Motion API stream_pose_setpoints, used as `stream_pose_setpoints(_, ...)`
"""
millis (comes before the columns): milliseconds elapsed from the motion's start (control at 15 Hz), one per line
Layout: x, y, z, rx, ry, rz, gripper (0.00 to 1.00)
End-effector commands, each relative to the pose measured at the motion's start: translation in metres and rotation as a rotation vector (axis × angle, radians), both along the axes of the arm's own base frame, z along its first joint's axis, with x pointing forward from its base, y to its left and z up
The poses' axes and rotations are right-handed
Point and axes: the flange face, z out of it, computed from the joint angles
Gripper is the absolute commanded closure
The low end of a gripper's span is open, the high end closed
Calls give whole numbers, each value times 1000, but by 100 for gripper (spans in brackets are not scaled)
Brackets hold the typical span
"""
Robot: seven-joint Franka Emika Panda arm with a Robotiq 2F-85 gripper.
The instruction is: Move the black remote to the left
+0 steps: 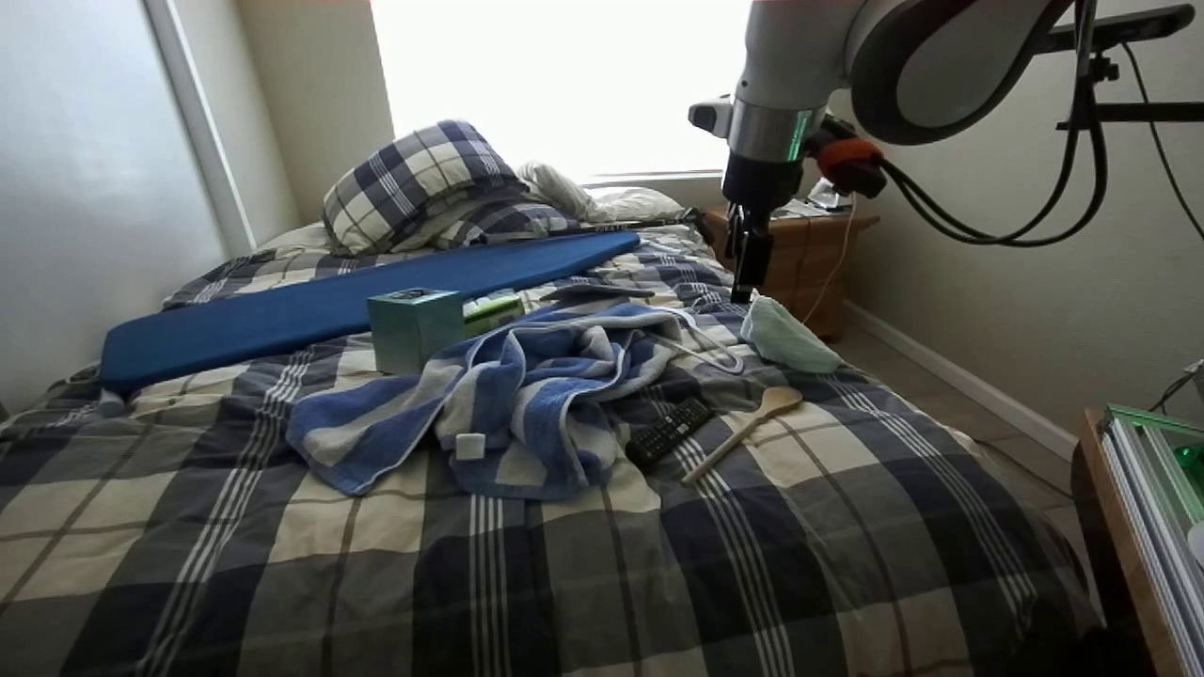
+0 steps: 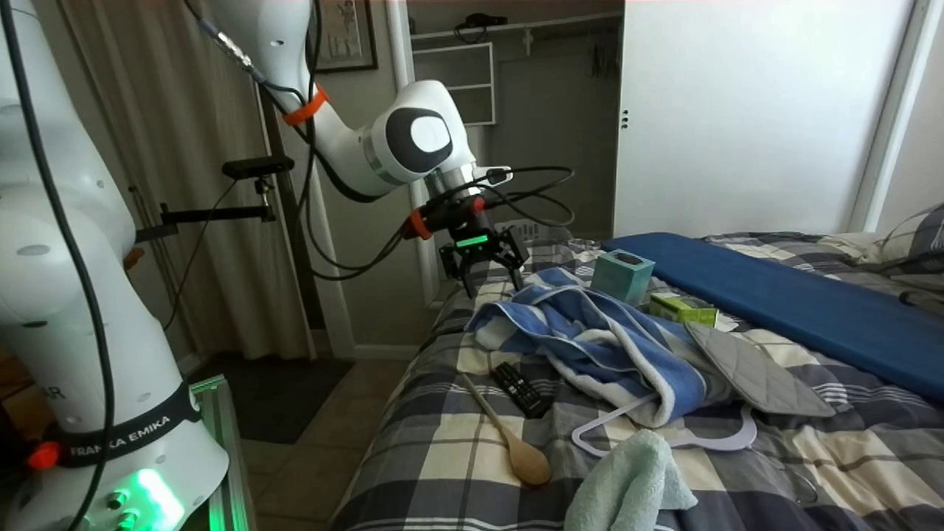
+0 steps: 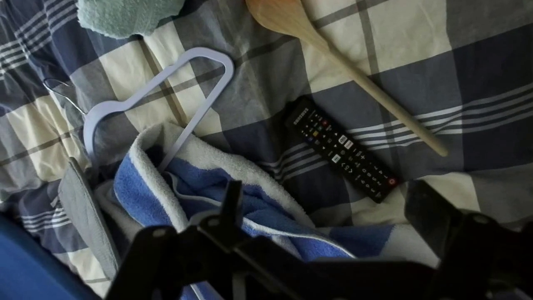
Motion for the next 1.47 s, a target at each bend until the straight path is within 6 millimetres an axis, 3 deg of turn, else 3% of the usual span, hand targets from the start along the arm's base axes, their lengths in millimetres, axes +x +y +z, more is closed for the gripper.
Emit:
stream_pose_setpoints(0, 0, 0, 1, 0, 0, 0, 0)
stream_pose_setpoints(133, 1, 2, -7, -1, 23, 34, 0)
stream_pose_setpoints(467, 10, 3, -61, -12, 114, 250, 0)
stream_pose_setpoints(867, 37, 4, -108, 6, 44, 453, 0)
stream_pose_setpoints(1133, 44, 13, -147, 50, 70, 520, 0)
stream_pose_setpoints(1200, 34, 12, -130, 34, 74, 481, 0)
stream_pose_setpoints(1400, 35, 13, -138, 39, 86, 484, 0)
